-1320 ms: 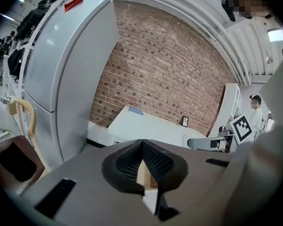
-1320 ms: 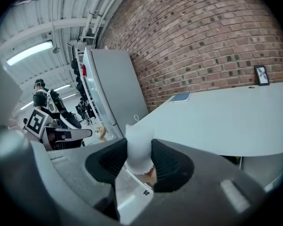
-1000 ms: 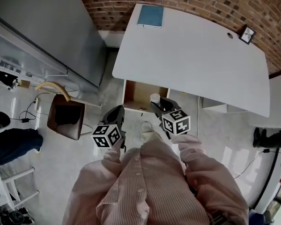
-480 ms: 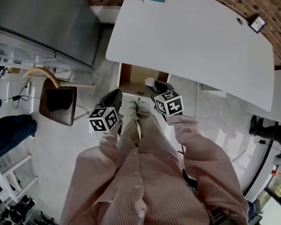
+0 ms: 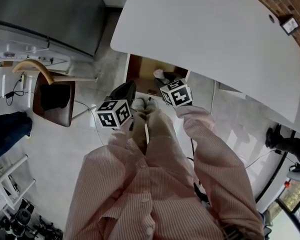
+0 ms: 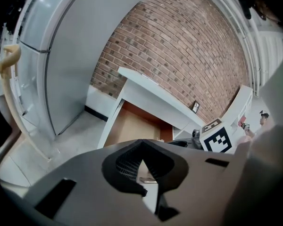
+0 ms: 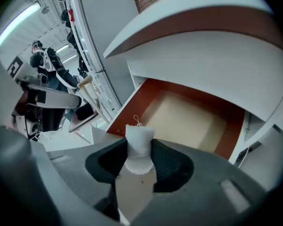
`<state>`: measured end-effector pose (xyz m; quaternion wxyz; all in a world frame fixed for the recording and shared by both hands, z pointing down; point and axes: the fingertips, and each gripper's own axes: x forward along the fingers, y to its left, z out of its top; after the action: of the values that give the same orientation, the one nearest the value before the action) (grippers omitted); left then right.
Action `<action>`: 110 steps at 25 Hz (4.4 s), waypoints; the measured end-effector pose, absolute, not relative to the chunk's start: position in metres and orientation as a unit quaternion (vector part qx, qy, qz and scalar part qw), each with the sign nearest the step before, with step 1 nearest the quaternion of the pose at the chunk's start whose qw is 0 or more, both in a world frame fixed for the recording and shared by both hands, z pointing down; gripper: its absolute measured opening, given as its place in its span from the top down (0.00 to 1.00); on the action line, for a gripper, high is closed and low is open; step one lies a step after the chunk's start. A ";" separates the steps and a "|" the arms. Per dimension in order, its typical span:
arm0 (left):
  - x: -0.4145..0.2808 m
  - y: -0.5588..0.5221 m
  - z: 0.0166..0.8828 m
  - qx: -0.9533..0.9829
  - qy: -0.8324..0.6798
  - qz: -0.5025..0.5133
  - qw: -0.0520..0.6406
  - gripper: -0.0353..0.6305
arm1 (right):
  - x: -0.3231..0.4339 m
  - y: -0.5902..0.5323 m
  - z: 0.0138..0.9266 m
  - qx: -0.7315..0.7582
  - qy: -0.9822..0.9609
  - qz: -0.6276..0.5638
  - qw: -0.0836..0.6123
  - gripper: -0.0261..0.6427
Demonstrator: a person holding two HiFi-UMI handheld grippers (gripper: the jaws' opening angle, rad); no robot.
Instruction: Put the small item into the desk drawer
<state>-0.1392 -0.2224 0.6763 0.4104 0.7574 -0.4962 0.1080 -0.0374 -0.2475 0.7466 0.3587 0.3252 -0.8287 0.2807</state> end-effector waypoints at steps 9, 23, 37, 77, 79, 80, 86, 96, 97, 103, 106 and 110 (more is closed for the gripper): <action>-0.137 -0.233 0.718 0.757 -0.488 0.096 0.424 0.95 | -0.048 -0.264 0.809 0.292 -0.818 0.254 0.426 0.72; -0.127 -0.246 0.739 0.757 -0.482 0.096 0.431 0.95 | -0.047 -0.267 0.869 0.247 -0.789 0.227 0.514 0.72; -0.126 -0.237 0.732 0.743 -0.486 0.101 0.449 0.95 | -0.049 -0.266 0.855 0.247 -0.796 0.251 0.492 0.70; -0.145 -0.225 0.530 0.833 -0.444 0.080 0.320 0.95 | -0.032 -0.235 0.568 0.375 -0.865 0.274 0.190 0.95; -0.147 -0.228 0.517 0.838 -0.446 0.073 0.306 0.95 | -0.029 -0.235 0.551 0.381 -0.868 0.271 0.169 0.95; -0.148 -0.228 0.511 0.840 -0.447 0.072 0.298 0.95 | -0.027 -0.236 0.544 0.385 -0.868 0.268 0.160 0.95; -0.157 -0.236 0.476 0.855 -0.457 0.086 0.230 0.95 | -0.016 -0.248 0.498 0.415 -0.866 0.264 0.089 0.95; -0.181 -0.257 0.428 0.851 -0.492 0.043 0.177 0.95 | -0.004 -0.274 0.425 0.442 -0.868 0.228 0.004 0.95; -0.184 -0.260 0.424 0.850 -0.496 0.041 0.171 0.95 | -0.003 -0.276 0.419 0.445 -0.867 0.223 -0.004 0.95; -0.204 -0.269 0.403 0.844 -0.517 0.027 0.144 0.95 | 0.008 -0.283 0.390 0.473 -0.861 0.183 -0.028 0.95; -0.210 -0.272 0.394 0.841 -0.524 0.018 0.133 0.95 | 0.013 -0.287 0.381 0.482 -0.858 0.171 -0.033 0.95; -0.217 -0.275 0.390 0.839 -0.528 0.013 0.126 0.95 | 0.013 -0.289 0.377 0.490 -0.855 0.165 -0.035 0.95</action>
<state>-0.2171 -0.2747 0.3903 0.1262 0.8395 -0.5284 0.0135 0.0134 -0.2891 0.3775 -0.0355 0.4900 -0.8553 0.1645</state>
